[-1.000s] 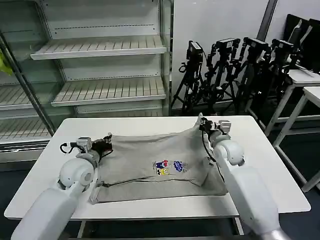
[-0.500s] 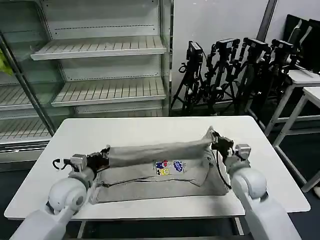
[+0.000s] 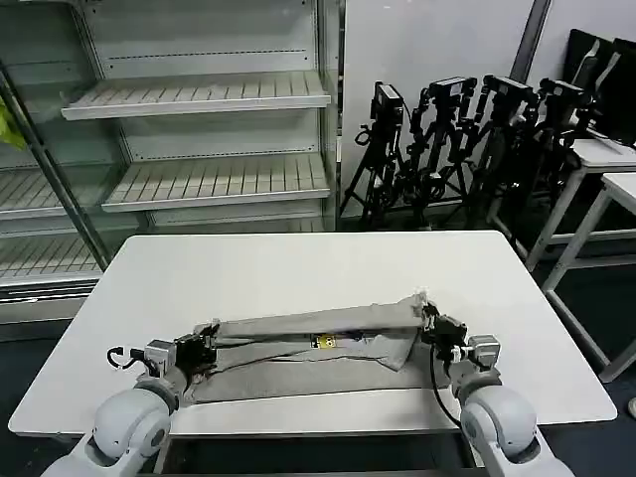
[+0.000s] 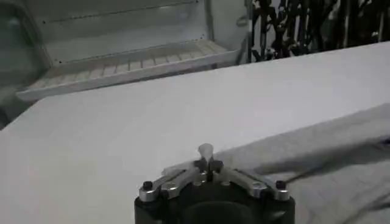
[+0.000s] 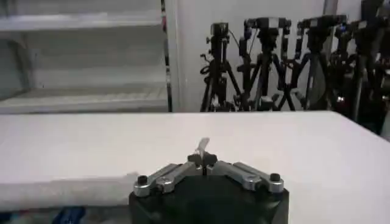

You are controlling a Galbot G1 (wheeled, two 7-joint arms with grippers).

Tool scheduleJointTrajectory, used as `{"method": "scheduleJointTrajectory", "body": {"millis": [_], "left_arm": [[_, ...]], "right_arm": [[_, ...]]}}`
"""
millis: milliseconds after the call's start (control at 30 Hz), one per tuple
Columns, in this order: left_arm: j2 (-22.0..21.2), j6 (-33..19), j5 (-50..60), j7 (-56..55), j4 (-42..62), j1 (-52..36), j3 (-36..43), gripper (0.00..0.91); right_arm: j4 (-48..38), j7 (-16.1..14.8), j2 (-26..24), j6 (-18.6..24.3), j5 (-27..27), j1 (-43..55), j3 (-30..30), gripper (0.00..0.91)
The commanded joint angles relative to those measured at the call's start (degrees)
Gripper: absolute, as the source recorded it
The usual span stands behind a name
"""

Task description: Fold and organize the clothes.

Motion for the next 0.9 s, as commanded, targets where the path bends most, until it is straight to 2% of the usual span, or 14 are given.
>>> {"method": "scheduleJointTrajectory", "body": {"millis": [33,267,467,900], "left_arm": [[-0.7,0.0,2.7,1.3,-4.3,4.8,-1.8,0.907],[-3.2,0.0,2.6,-1.6,-10.1,10.1,-6.5,0.907],[-5.7,-0.6,-3.6,-6.4,-11.0,13.3,-10.4,0.907],[-13.0,-4.7,-4.7,-8.3,-2.5,9.7,-6.0,0.907]], "right_arm": [[4.1,0.4,0.7,-1.0,-1.6,-4.7,1.6,0.907],[9.1,0.9,0.7,-0.4,-2.3,-8.5,3.9,0.907],[13.0,0.9,2.3,0.5,-3.2,-13.6,6.6,0.907],[14.3,0.2,6.3,1.8,-7.6,-19.3,6.9,0.907]]}}
